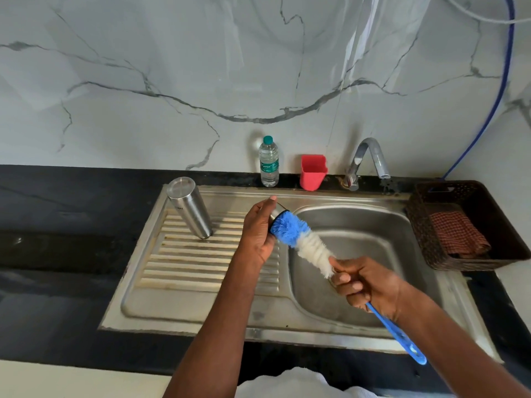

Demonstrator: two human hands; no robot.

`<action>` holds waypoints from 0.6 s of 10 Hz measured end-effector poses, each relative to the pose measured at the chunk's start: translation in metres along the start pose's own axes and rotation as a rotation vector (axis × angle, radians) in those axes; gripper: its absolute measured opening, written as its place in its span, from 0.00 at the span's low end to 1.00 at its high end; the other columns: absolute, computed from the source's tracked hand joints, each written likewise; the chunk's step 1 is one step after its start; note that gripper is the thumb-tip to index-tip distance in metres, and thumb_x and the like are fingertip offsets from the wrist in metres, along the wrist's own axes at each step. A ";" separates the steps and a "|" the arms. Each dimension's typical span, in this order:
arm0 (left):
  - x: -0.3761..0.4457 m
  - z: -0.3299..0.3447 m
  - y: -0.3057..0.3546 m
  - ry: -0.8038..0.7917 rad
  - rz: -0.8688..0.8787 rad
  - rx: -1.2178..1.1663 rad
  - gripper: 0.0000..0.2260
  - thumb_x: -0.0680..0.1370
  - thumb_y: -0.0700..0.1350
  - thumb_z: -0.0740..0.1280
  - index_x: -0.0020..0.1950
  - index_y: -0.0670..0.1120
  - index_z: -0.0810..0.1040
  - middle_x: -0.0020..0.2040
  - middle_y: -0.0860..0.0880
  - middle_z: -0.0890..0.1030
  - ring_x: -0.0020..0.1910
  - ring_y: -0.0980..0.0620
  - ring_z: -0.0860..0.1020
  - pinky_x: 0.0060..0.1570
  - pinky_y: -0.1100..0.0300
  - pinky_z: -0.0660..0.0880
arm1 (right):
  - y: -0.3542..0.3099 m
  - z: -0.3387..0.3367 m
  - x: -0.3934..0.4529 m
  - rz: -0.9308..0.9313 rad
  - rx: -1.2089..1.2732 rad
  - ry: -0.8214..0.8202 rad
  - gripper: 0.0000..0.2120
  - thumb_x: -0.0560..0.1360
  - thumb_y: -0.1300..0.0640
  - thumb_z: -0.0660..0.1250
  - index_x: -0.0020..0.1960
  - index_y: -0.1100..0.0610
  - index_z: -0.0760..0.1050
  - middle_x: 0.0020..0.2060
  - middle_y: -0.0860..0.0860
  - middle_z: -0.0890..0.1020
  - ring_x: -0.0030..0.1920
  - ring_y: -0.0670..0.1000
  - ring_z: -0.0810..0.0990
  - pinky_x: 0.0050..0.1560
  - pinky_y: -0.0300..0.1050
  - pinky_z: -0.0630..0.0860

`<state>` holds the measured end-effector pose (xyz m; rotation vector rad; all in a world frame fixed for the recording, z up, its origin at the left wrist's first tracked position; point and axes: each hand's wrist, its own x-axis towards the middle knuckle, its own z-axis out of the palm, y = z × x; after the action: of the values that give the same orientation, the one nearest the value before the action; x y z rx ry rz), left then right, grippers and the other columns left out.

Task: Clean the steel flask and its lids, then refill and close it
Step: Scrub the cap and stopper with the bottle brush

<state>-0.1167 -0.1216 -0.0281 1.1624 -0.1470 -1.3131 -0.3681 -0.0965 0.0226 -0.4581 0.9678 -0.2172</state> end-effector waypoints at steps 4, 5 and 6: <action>-0.002 0.001 -0.006 0.077 0.060 0.035 0.09 0.79 0.45 0.76 0.50 0.45 0.77 0.41 0.46 0.80 0.38 0.49 0.82 0.42 0.52 0.81 | -0.001 0.013 0.006 -0.391 -0.699 0.479 0.09 0.80 0.63 0.65 0.57 0.54 0.80 0.32 0.50 0.78 0.25 0.50 0.73 0.26 0.42 0.68; -0.001 -0.001 0.001 -0.015 0.015 -0.039 0.09 0.78 0.46 0.77 0.45 0.47 0.77 0.39 0.47 0.79 0.39 0.48 0.82 0.53 0.43 0.82 | -0.012 0.000 0.004 -0.009 -0.080 0.089 0.01 0.80 0.59 0.62 0.50 0.54 0.71 0.29 0.48 0.68 0.20 0.43 0.60 0.18 0.33 0.54; 0.002 0.000 0.004 0.052 0.025 -0.070 0.10 0.76 0.46 0.78 0.46 0.46 0.78 0.43 0.45 0.81 0.46 0.43 0.82 0.61 0.36 0.78 | -0.001 0.011 0.004 -0.345 -0.600 0.288 0.10 0.81 0.47 0.69 0.56 0.51 0.75 0.30 0.49 0.78 0.24 0.47 0.70 0.26 0.39 0.64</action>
<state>-0.1137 -0.1236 -0.0262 1.1308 -0.0767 -1.2551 -0.3565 -0.0963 0.0256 -1.1725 1.2311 -0.3090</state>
